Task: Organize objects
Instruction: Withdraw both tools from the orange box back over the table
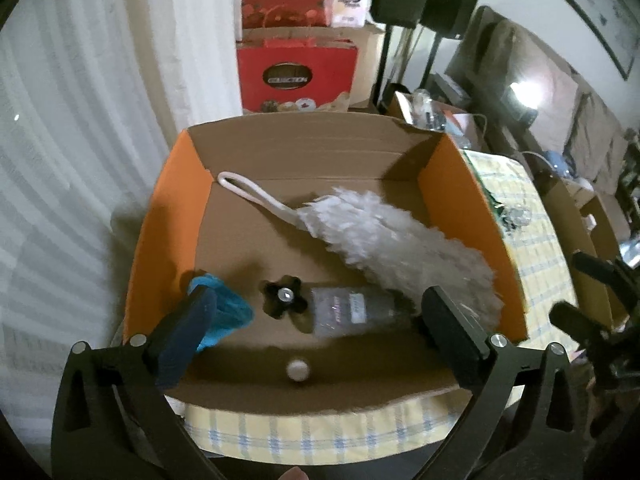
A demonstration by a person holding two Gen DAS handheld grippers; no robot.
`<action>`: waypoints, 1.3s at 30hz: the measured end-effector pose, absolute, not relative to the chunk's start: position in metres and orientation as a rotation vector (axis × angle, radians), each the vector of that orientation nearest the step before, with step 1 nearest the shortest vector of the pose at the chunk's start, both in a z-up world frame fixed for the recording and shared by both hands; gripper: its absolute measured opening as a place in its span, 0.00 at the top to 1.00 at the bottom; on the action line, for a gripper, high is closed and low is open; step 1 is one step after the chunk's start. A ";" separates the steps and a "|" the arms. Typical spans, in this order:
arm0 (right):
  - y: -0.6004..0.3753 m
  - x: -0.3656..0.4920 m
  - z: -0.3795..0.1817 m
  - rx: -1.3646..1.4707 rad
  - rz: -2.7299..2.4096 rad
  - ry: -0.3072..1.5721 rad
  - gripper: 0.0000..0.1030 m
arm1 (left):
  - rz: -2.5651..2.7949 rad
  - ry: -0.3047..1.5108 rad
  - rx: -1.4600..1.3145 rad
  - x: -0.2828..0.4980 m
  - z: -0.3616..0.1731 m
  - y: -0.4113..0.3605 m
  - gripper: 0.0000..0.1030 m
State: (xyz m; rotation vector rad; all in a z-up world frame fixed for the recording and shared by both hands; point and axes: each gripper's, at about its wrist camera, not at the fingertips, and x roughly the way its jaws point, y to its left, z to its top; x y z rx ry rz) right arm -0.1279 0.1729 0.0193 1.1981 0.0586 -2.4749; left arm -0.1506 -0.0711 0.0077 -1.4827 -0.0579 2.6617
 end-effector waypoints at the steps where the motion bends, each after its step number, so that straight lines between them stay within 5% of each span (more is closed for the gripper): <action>1: 0.176 -0.127 0.020 1.196 -2.484 0.056 0.03 | 2.667 -0.046 -1.474 -0.148 0.009 -0.068 0.00; 16: 0.210 -0.104 0.028 1.153 -2.603 0.063 0.01 | 2.683 0.015 -1.314 -0.108 0.025 -0.020 0.00; 30: 0.249 -0.080 0.000 1.177 -2.627 -0.122 0.01 | 2.677 -0.122 -1.156 -0.058 0.021 -0.003 0.00; 39: 0.251 -0.092 -0.020 1.165 -2.587 -0.235 0.16 | 2.679 -0.154 -1.159 -0.056 0.013 -0.013 0.00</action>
